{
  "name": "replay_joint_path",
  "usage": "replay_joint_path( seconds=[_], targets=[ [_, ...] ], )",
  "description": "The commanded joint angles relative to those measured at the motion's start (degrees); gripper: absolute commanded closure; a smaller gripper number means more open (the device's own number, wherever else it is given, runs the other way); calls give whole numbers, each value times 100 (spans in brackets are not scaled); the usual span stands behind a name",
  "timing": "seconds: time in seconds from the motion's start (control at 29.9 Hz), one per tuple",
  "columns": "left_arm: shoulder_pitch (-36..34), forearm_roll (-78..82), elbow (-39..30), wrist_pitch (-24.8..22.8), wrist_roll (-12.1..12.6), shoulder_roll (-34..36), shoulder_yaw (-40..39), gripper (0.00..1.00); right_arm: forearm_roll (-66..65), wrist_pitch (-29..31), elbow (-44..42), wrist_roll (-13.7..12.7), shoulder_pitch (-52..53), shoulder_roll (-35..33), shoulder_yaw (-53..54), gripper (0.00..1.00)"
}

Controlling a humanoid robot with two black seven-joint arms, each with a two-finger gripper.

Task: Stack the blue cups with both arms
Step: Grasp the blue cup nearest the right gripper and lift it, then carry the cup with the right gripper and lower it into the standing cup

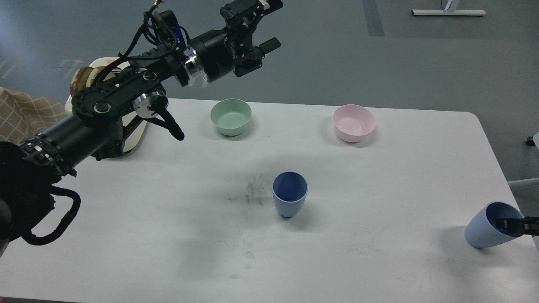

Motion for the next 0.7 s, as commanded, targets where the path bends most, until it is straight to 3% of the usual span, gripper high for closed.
replay_joint_path(
  seconds=[0.0,0.27,0.4,0.57,0.67],
  targets=[
    [2,1,0,0,0,-18,-5,2,-9,0,41,0,25,-80,17,100],
    [2,1,0,0,-9,-27,-22,2,-176,105,990,0,956,-800,70,100],
    [2,10,0,0,-9,-36,-22,2,-510,465,1122,0,1807,-862,78,100],
    [2,18,35,0,-9,-27,-22,2,-554,471,991,0,2591,-195,61,100],
    [-7,18,114,0,-9,-18,-22,2,-563,471,465,0,2996,630,34,100]
  ],
)
